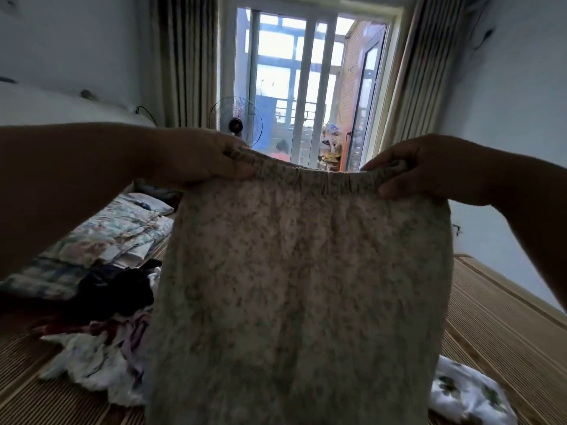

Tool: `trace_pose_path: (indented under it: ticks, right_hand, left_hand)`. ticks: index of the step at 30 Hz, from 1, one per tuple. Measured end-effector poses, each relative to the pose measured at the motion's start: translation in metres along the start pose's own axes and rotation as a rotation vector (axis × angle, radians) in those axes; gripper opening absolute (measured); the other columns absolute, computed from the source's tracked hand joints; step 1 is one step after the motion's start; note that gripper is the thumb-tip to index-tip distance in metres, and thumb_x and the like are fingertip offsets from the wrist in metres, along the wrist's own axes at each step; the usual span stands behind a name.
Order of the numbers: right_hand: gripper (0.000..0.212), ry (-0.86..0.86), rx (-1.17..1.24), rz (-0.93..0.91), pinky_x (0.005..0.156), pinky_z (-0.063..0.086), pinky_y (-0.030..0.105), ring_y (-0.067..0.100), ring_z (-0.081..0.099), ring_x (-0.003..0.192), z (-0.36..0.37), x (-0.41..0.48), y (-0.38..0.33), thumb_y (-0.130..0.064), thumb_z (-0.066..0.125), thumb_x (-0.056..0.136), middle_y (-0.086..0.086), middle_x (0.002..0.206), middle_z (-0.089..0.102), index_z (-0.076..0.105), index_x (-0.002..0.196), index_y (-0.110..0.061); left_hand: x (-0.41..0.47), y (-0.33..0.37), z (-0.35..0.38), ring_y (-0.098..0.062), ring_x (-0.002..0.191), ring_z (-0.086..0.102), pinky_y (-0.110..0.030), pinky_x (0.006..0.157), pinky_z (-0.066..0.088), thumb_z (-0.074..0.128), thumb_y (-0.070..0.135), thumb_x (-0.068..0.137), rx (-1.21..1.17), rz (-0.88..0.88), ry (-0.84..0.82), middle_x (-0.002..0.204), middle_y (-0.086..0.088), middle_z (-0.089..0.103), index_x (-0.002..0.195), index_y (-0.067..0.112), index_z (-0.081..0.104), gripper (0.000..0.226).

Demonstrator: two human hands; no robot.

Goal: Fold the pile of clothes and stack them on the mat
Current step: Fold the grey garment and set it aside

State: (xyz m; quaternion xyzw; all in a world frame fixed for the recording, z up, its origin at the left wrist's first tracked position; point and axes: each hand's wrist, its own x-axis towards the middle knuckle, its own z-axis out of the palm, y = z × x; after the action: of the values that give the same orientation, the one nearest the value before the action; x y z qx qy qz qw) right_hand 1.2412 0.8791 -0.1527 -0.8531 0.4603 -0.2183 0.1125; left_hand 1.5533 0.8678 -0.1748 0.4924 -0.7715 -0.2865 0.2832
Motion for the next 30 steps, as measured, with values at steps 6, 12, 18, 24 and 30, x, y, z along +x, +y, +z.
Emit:
trace_pose_path:
  ticks: [6, 12, 18, 24, 30]
  right_hand:
    - [0.025, 0.114, 0.132, -0.134, 0.087, 0.051, 0.031, 0.004, 0.065, 0.086, 0.011, -0.001, 0.0, -0.013, 0.069, 0.08, -0.012, 0.086, 0.071, 0.068, 0.085, -0.038]
    - [0.017, -0.002, 0.36, -0.35, 0.072, 0.049, 0.015, -0.002, 0.064, 0.081, 0.033, 0.001, -0.036, -0.021, 0.074, 0.076, -0.016, 0.081, 0.069, 0.069, 0.086, -0.033]
    - [0.022, 0.282, 0.359, -0.304, 0.072, 0.045, 0.017, -0.008, 0.054, 0.071, 0.066, 0.015, -0.045, -0.018, 0.072, 0.081, -0.016, 0.08, 0.059, 0.055, 0.081, -0.032]
    - [0.015, 0.199, 0.35, -0.169, 0.05, 0.039, 0.012, -0.006, 0.046, 0.053, 0.084, 0.012, -0.031, -0.025, 0.065, 0.088, -0.014, 0.067, 0.059, 0.05, 0.086, -0.023]
    - [0.018, 0.363, 0.497, -0.038, 0.075, 0.05, 0.035, 0.018, 0.062, 0.093, 0.116, 0.023, -0.009, -0.049, 0.062, 0.084, 0.003, 0.103, 0.064, 0.054, 0.096, -0.039]
  left_hand:
    - [0.005, -0.012, 0.018, -0.016, 0.068, 0.047, -0.029, 0.059, 0.039, 0.051, -0.007, 0.088, 0.031, 0.077, 0.16, 0.075, -0.006, 0.051, 0.079, 0.012, 0.054, 0.021]
    - [0.008, 0.017, 0.04, -0.013, 0.073, 0.064, -0.024, 0.066, 0.052, 0.037, -0.003, 0.086, -0.638, 0.128, -0.128, 0.09, -0.005, 0.063, 0.075, 0.011, 0.046, 0.021]
    - [0.014, 0.03, 0.065, -0.015, 0.053, 0.063, -0.02, 0.053, 0.052, 0.039, 0.002, 0.09, -0.745, 0.154, -0.204, 0.061, -0.005, 0.064, 0.059, 0.009, 0.066, 0.042]
    - [0.008, 0.02, 0.059, -0.02, 0.066, 0.06, -0.032, 0.07, 0.051, 0.05, 0.016, 0.089, -0.544, -0.048, -0.158, 0.079, -0.011, 0.062, 0.081, 0.001, 0.061, 0.021]
    - [-0.005, 0.024, 0.059, -0.026, 0.095, 0.067, -0.043, 0.084, 0.055, 0.074, 0.036, 0.075, -0.009, -0.079, -0.162, 0.101, -0.006, 0.071, 0.098, 0.019, 0.066, 0.03]
